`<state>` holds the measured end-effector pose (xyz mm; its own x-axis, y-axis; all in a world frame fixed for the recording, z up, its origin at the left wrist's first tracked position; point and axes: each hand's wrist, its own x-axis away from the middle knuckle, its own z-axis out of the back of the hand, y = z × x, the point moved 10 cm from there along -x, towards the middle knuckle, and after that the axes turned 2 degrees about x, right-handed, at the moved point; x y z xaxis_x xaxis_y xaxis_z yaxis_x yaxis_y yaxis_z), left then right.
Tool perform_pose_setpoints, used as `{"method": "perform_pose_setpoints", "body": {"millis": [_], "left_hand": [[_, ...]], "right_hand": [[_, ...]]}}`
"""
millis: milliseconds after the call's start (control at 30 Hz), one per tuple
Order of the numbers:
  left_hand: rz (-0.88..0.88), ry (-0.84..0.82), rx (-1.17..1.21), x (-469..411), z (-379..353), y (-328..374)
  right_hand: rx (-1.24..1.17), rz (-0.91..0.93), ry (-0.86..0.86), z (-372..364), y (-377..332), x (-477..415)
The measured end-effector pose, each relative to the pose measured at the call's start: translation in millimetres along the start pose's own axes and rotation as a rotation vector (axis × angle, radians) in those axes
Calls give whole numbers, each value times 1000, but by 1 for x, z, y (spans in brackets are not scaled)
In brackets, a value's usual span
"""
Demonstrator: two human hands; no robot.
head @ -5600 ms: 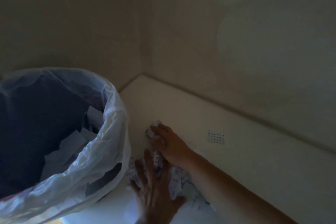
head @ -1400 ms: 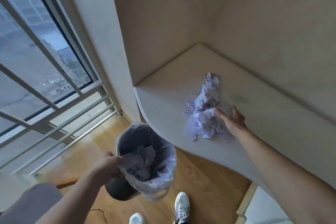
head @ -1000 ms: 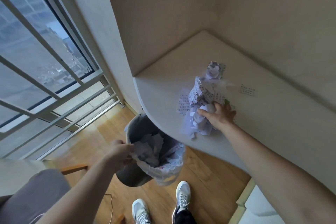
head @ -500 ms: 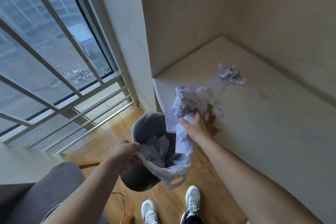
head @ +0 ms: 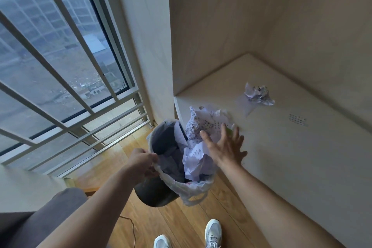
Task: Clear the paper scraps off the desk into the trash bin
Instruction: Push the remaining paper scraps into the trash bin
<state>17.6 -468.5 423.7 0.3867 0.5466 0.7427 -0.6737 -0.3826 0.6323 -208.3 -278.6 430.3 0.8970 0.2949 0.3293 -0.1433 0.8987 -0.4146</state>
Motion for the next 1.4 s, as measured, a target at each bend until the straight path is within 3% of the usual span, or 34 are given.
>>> {"method": "perform_pose_setpoints", "body": {"millis": [100,333,733,833,933,1033,1100,1167,1300,1400], "left_hand": [[-3,26,-7,0,1,7],[15,16,-4,-4,3,14],[-3,-36,18,-6,2,23],[7,-53,26,-6,0,22],[26,-38,25,-8,0,20],[39,-20,26,-10,0,19],[46,-19,32,-11,-2,19],[49,-18,32,-12,-3,19],[45,-26,18,-12,-5,22],[39,-21,2,-12,-4,23]], "right_hand": [[-97,-15,-43,8,-9,-30],[-87,72,-402,-41,-46,-55],[273,497,-445,-90,-90,25],[-41,570,-513,-69,-103,37],[-223,508,-275,-24,-87,23],[-132,287,-98,-4,-39,9],[-56,211,-141,-17,-19,15],[-28,264,-192,-37,-19,31],[-361,311,-347,-59,-37,59],[-522,269,-325,-37,-35,46]]}}
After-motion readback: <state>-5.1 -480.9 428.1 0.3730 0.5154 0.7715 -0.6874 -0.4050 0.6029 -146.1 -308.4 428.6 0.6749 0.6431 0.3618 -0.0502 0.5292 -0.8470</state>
